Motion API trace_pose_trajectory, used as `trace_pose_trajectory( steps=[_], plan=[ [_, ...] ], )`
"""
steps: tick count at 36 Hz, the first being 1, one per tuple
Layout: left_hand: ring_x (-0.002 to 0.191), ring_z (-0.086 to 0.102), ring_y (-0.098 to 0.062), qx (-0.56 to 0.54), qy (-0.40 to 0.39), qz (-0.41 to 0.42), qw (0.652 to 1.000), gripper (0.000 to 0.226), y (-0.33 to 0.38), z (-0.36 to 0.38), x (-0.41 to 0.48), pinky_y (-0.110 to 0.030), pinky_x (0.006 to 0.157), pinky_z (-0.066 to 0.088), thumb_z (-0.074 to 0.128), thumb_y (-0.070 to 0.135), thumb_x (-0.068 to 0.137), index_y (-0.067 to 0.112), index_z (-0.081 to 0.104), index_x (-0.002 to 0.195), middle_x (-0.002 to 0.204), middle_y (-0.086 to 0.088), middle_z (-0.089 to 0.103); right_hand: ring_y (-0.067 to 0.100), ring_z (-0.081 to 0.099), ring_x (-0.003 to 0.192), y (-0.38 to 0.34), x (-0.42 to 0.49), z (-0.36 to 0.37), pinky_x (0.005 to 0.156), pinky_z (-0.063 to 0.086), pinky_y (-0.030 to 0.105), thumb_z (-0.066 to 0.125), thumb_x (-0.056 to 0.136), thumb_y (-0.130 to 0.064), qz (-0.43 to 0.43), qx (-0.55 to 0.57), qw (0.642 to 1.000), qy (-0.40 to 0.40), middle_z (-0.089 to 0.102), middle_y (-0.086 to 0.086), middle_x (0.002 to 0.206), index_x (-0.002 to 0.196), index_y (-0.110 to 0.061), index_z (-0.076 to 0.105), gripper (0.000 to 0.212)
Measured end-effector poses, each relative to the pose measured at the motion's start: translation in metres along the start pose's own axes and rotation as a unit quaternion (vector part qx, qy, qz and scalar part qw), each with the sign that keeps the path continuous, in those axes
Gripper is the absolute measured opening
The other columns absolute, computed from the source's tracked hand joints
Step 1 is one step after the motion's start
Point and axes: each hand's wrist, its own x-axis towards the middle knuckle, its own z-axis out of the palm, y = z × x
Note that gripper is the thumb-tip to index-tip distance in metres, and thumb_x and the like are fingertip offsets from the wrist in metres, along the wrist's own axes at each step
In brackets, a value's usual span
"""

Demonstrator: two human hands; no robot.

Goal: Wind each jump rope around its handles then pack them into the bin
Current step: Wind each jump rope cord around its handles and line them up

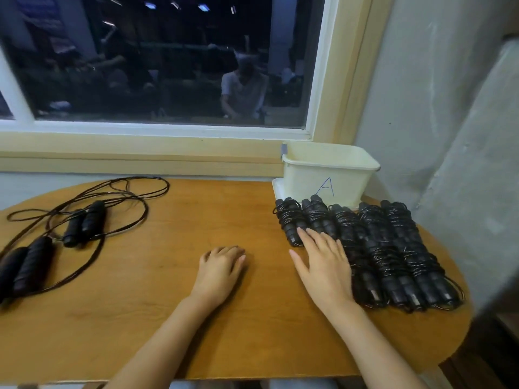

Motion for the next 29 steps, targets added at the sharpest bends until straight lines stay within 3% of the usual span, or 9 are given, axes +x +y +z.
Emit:
trace_pose_trajectory(
  steps=[4, 7, 13, 19, 24, 29],
  plan=[
    [0.138, 0.037, -0.014, 0.002, 0.011, -0.019, 1.000, 0.043, -0.023, -0.030, -0.013, -0.039, 0.116, 0.019, 0.031, 0.045, 0.105, 0.028, 0.053, 0.138, 0.145, 0.009, 0.050, 0.024, 0.058, 0.122, -0.040, 0.016, 0.006, 0.102, 0.049, 0.045, 0.060, 0.095, -0.042, -0.042, 0.056, 0.997, -0.015, 0.064, 0.001, 0.132, 0.136, -0.020, 0.059, 0.048],
    [0.134, 0.040, -0.013, 0.022, 0.053, -0.041, 0.998, 0.042, -0.045, -0.054, -0.023, -0.037, 0.113, 0.020, 0.030, 0.046, 0.104, 0.030, 0.054, 0.135, 0.142, 0.011, 0.053, 0.020, 0.051, 0.130, -0.078, 0.027, 0.016, 0.105, 0.044, 0.038, 0.055, 0.098, -0.042, -0.070, 0.101, 0.991, -0.055, 0.057, -0.003, 0.140, 0.142, -0.023, 0.053, 0.049],
    [0.136, 0.039, -0.013, 0.044, 0.109, -0.096, 0.988, 0.037, -0.098, -0.103, -0.029, -0.039, 0.115, 0.021, 0.039, 0.045, 0.103, 0.034, 0.054, 0.134, 0.141, 0.011, 0.053, 0.014, 0.038, 0.139, -0.158, 0.050, 0.047, 0.109, 0.037, 0.036, 0.047, 0.103, -0.040, -0.146, 0.149, 0.970, -0.127, 0.046, -0.007, 0.150, 0.150, -0.026, 0.042, 0.050],
    [0.135, 0.040, -0.023, 0.113, 0.155, -0.178, 0.965, 0.042, -0.159, -0.138, -0.015, -0.046, 0.111, 0.030, 0.043, 0.045, 0.101, 0.028, 0.051, 0.139, 0.145, 0.003, 0.050, 0.017, 0.041, 0.137, -0.227, 0.075, 0.088, 0.106, 0.039, 0.034, 0.048, 0.103, -0.035, -0.217, 0.160, 0.947, -0.173, 0.047, -0.004, 0.149, 0.149, -0.025, 0.043, 0.048],
    [0.134, 0.037, -0.040, 0.155, 0.113, -0.311, 0.931, 0.062, -0.210, -0.151, 0.013, -0.049, 0.106, 0.036, 0.041, 0.056, 0.098, 0.022, 0.031, 0.148, 0.154, -0.013, 0.032, 0.018, 0.043, 0.134, -0.264, 0.093, 0.126, 0.104, 0.040, 0.035, 0.048, 0.103, -0.032, -0.252, 0.152, 0.934, -0.202, 0.047, -0.005, 0.149, 0.148, -0.026, 0.044, 0.046],
    [0.131, 0.038, -0.041, 0.174, 0.073, -0.355, 0.916, 0.064, -0.241, -0.145, 0.035, -0.049, 0.104, 0.041, 0.045, 0.058, 0.096, 0.026, 0.027, 0.149, 0.149, -0.016, 0.031, 0.015, 0.038, 0.137, -0.273, 0.107, 0.154, 0.106, 0.038, 0.033, 0.044, 0.105, -0.033, -0.268, 0.131, 0.924, -0.238, 0.040, -0.008, 0.154, 0.151, -0.030, 0.037, 0.047]
  ],
)
